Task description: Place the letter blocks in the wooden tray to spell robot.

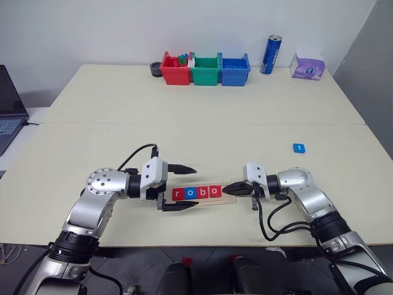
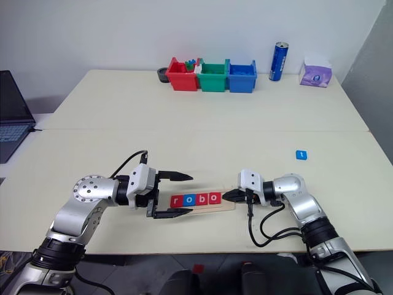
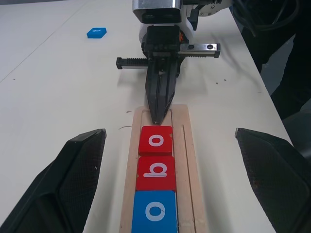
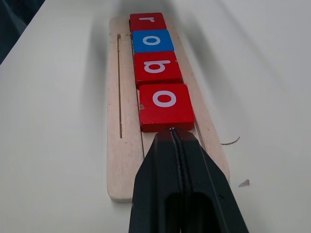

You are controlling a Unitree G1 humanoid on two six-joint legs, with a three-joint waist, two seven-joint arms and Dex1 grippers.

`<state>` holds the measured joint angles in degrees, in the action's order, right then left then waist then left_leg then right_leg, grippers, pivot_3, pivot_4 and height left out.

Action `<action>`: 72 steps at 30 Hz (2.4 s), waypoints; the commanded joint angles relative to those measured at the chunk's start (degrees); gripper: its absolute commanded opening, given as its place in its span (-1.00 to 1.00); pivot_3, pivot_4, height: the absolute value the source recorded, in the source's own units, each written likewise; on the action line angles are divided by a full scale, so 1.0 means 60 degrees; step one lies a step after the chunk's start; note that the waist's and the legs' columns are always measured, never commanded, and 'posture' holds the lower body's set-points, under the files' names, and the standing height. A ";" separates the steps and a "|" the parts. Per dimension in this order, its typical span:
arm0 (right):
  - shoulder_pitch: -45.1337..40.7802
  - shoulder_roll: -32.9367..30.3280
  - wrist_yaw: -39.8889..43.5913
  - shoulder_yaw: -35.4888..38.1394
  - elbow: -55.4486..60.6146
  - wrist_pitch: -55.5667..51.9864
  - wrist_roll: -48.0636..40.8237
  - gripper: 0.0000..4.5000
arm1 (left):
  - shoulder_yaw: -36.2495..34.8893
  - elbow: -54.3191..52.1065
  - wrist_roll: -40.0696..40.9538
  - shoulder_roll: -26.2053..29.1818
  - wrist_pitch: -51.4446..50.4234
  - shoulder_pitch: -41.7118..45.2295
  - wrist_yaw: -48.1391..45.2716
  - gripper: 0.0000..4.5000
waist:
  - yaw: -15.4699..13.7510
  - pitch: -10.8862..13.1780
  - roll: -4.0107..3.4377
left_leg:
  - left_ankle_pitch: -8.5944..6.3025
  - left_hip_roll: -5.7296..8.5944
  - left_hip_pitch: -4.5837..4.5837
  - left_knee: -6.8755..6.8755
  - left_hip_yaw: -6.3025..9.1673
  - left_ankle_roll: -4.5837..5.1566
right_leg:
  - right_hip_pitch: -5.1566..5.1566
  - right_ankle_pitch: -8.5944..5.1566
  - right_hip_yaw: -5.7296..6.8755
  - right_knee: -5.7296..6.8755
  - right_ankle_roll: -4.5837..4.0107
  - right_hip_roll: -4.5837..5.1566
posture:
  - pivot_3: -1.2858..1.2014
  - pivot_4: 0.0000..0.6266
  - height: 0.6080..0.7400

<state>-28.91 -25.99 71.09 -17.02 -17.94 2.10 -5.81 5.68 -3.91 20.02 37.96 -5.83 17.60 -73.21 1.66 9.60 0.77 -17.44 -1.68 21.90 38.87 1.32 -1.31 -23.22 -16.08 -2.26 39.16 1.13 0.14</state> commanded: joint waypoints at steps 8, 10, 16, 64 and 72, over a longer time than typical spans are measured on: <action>-0.0270 0.0284 -0.0043 -0.0082 -0.0221 0.0352 0.0092 -0.98 | -0.0128 -0.0222 0.0121 0.0072 0.0062 0.0044 0.0016 1.00 | 0.0001 0.0000 0.0000 | 0.0000 -0.0001 -0.0002 0.0001 0.0000 0.0000 | 0.0000 0.0000 -0.0001 0.0004 0.0000 0.0000 | 0.03 -0.52 1.00; -0.0271 0.0310 -0.0040 -0.0070 -0.0223 0.0358 0.0094 -0.98 | -0.0126 -0.0210 0.0114 0.0069 0.0066 0.0064 0.0018 1.00 | 0.0000 0.0000 0.0000 | 0.0000 -0.0001 -0.0001 0.0001 -0.0001 0.0000 | 0.0000 0.0000 -0.0002 0.0004 0.0000 0.0000 | 0.03 -0.52 1.00; -0.0277 0.0332 -0.0036 -0.0035 -0.0229 0.0369 0.0071 -0.98 | -0.0118 -0.0157 0.0100 0.0055 0.0080 0.0127 0.0013 1.00 | 0.0001 0.0000 0.0000 | 0.0000 -0.0001 -0.0002 0.0001 -0.0001 0.0000 | 0.0000 0.0000 -0.0002 0.0004 0.0000 0.0000 | 0.03 -0.52 1.00; -0.1332 0.0237 -1.0399 0.5235 -0.2515 -0.4324 -0.0107 0.99 | 0.1391 0.0900 -0.1419 -0.3719 -0.0019 0.2464 0.3299 1.00 | 0.0019 -0.0013 -0.0013 | 0.0004 0.0014 0.0001 0.0007 -0.0032 -0.0006 | -0.0001 0.0007 -0.0038 0.0013 0.0010 0.0005 | 0.03 -0.52 1.00; -0.0799 0.0660 -1.0799 0.5094 -0.1223 -0.5379 -0.0288 0.99 | 0.1418 0.0866 -0.1399 -0.3610 0.0048 0.2360 0.3336 1.00 | 0.0008 -0.0015 -0.0016 | 0.0004 0.0005 0.0002 0.0008 -0.0025 -0.0006 | -0.0001 0.0007 -0.0036 0.0017 0.0011 0.0007 | 0.03 -0.52 1.00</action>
<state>-34.96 -22.82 6.99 13.49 -27.55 -27.79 -7.05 14.74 3.82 11.28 16.32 -6.76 31.64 -53.25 1.71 9.50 0.67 -17.42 -1.64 21.92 38.92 1.18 -1.35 -23.22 -16.04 -2.47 39.27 1.20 0.18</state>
